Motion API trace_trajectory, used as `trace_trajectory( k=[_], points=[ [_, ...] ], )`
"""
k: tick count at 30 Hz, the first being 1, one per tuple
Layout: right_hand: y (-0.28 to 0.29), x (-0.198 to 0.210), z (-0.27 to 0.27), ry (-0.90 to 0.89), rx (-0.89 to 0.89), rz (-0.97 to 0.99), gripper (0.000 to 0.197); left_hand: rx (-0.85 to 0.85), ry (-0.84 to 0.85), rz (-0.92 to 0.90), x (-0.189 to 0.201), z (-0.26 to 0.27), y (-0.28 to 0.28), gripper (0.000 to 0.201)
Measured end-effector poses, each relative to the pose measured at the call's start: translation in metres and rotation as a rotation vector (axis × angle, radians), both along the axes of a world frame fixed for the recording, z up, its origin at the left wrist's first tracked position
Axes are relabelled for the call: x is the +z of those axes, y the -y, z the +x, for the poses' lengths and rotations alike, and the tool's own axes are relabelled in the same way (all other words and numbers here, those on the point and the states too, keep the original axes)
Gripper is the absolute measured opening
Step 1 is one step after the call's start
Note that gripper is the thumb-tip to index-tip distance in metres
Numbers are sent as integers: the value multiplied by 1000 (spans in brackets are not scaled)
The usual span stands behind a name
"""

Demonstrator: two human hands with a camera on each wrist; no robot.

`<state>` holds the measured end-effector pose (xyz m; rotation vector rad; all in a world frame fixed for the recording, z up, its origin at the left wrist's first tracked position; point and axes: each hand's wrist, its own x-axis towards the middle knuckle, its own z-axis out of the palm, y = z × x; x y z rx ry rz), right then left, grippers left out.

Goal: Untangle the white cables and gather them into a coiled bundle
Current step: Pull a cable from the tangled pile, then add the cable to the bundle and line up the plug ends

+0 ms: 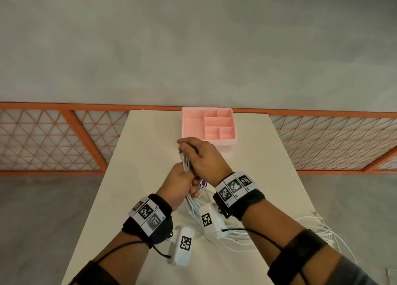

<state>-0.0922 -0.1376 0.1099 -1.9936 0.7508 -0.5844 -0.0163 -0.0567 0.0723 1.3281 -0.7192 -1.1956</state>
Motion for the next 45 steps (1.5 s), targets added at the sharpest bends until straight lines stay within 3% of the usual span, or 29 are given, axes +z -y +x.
trace_trajectory(
  k=[7,12,18,19,21,23,24,26,28,29,32,36,42,45],
  points=[
    [-8,-10,1,-57,-1,-76,32,-12,62,53,-11,5,-7,40],
    [-9,-8,-5,-194,81,-126,46,-45,121,52,-5,2,-5,32],
    [-9,-8,-10,-102,-16,-91,21,-70,127,62,-4,-10,-1,26],
    [-9,-6,-12,-76,-22,-59,24,-61,123,52,-2,-12,-1,25],
    [-13,-8,-16,25,-46,100,52,-12,84,22,-1,-10,0,26],
    [-21,-18,-21,129,-54,350,84,51,-64,-39,3,-4,2,23],
    [-26,-28,-23,128,-24,411,91,91,-162,-62,5,0,3,27],
    [-35,-49,-29,42,87,453,78,174,-378,-88,5,9,6,37],
    [-38,-64,-34,-130,131,396,43,264,-533,-92,0,18,7,31],
    [-38,-70,-37,-206,123,318,38,301,-553,-79,-4,21,6,26],
    [-35,-82,-41,-336,101,97,39,352,-508,-13,-18,25,0,12],
    [-35,-84,-39,-363,152,-8,36,382,-613,3,-28,18,-8,13],
    [-38,-102,-32,-432,193,-39,39,495,-530,3,-41,17,-13,16],
    [-37,-102,-31,-404,191,1,41,436,-515,-26,-45,18,-19,25]
  ],
)
